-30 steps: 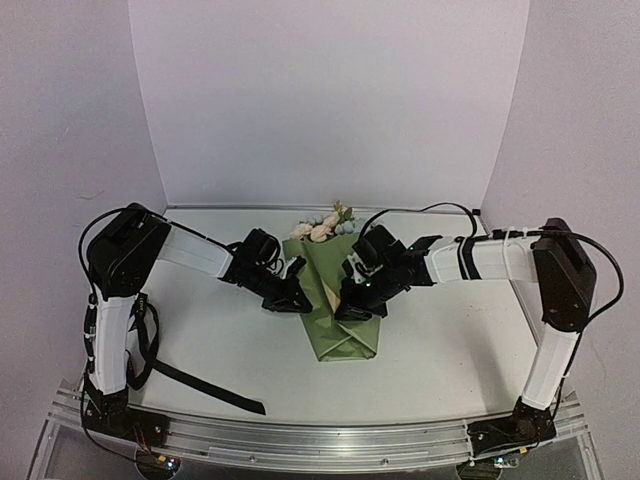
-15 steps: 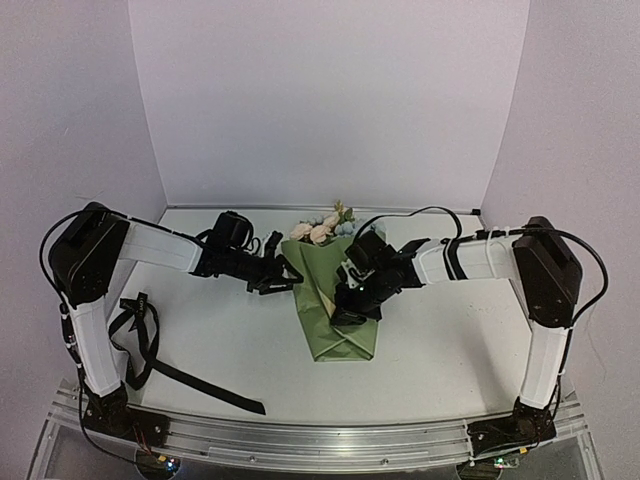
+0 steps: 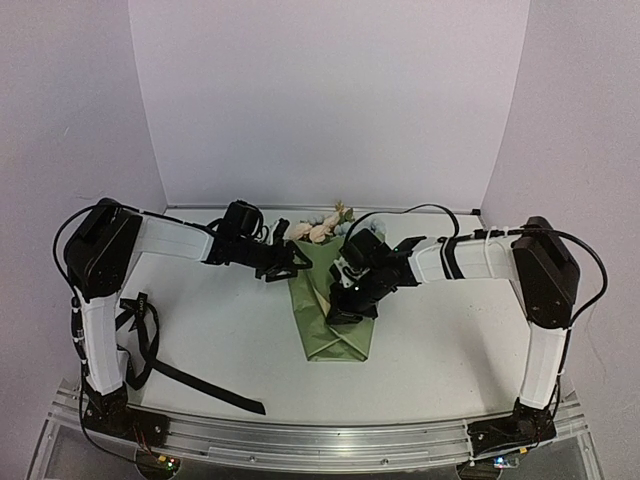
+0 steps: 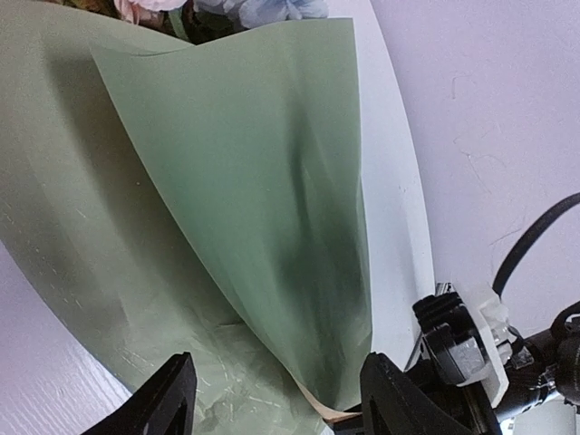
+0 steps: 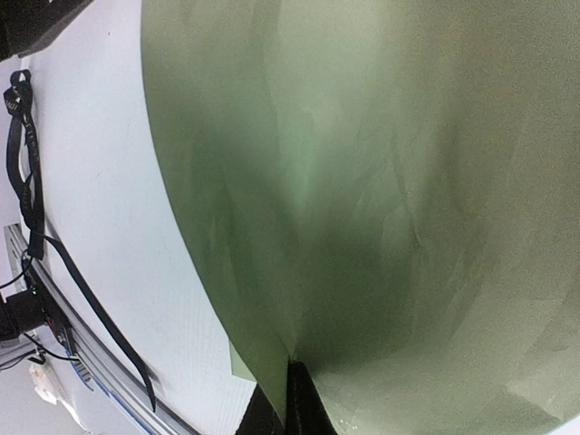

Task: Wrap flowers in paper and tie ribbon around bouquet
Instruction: Pass from the right arm to the left

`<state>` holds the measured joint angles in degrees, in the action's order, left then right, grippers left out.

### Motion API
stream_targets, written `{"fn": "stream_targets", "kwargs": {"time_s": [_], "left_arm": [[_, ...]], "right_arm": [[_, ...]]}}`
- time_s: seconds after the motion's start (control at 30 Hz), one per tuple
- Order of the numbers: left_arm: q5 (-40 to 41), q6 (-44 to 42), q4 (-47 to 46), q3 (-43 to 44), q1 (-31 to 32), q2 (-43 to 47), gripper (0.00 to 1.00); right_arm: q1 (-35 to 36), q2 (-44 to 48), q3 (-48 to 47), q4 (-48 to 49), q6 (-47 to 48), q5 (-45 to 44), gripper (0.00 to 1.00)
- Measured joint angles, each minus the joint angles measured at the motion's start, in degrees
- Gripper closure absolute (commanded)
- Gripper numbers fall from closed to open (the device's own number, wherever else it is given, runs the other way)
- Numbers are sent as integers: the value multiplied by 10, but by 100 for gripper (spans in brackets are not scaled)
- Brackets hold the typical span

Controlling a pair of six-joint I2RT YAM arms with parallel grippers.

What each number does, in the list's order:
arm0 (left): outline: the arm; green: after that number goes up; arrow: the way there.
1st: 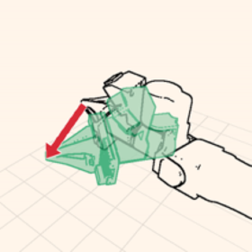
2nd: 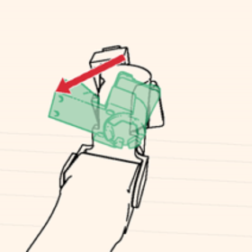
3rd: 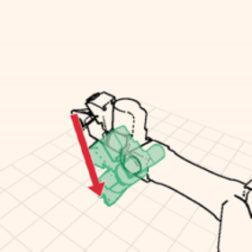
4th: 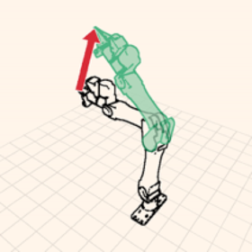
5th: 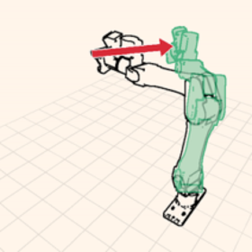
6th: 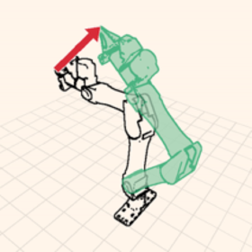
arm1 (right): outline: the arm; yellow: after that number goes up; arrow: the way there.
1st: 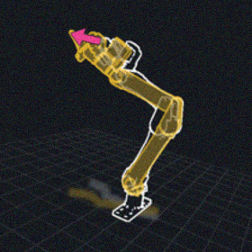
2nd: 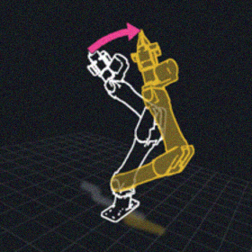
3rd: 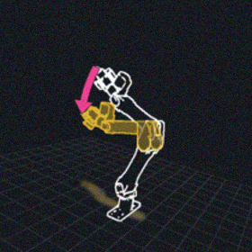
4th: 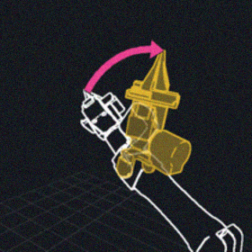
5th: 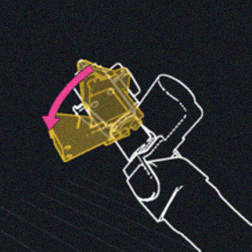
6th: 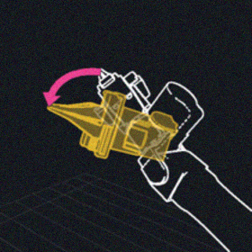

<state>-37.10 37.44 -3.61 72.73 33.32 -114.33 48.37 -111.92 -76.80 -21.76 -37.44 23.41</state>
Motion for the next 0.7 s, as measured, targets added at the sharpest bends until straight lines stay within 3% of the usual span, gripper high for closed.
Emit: {"fn": "stream_targets", "kwargs": {"time_s": [0.5,0.63,0.7], "left_arm": [[-3,-53,70,61,-2,-55,61],[-9,-62,80,80,-3,-66,77],[-11,-64,83,88,-4,-71,88]], "right_arm": [[5,-9,-1,-19,57,-1,100],[6,-9,-1,-21,70,1,100],[6,-9,-1,-22,74,1,90]]}}
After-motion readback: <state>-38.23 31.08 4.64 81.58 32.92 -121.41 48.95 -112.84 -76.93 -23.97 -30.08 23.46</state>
